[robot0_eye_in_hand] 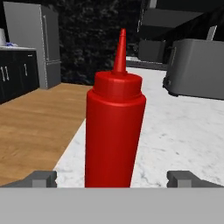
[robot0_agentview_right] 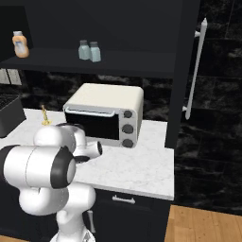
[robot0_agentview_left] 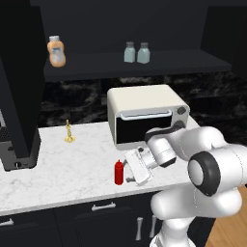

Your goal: Put the shaker and condiment bottle from the counter next to their counterparts in the cabinet.

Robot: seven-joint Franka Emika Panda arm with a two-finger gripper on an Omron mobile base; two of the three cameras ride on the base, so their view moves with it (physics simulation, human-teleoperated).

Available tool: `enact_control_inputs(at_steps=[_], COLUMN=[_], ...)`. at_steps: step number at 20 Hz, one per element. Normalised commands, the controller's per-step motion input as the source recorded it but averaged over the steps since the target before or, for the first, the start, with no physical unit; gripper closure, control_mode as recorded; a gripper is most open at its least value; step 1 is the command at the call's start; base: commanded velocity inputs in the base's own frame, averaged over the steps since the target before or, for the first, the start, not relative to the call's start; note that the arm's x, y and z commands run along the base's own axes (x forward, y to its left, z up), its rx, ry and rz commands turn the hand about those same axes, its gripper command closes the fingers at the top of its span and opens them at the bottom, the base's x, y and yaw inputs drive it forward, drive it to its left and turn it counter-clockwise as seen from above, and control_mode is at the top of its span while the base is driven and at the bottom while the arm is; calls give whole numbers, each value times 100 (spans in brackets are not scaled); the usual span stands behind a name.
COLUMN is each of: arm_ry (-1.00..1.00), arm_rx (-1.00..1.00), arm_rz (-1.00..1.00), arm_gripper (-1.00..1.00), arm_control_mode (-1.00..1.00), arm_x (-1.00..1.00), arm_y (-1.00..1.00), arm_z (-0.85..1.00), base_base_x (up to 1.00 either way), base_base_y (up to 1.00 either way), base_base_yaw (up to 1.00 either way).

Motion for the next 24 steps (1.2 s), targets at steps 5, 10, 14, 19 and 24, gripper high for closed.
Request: enact_control_inputs(at_steps=[5, 10, 14, 19, 24], arm_ry=[0, 0, 0, 0, 0], arm_rx=[0, 1, 0, 0, 0], arm_rz=[0, 0, -1, -1, -5], arm_gripper=[-100, -100, -100, -100, 100], arm_control_mode=[-100, -100, -100, -100, -100], arm_x=[13, 19, 3, 0, 0], arm_y=[14, 12, 14, 19, 32], arm_z=[-1, -1, -4, -10, -9], base_base_x=[0, 0, 0, 0, 0], base_base_y=[0, 0, 0, 0, 0], base_base_yaw=[0, 0, 0, 0, 0])
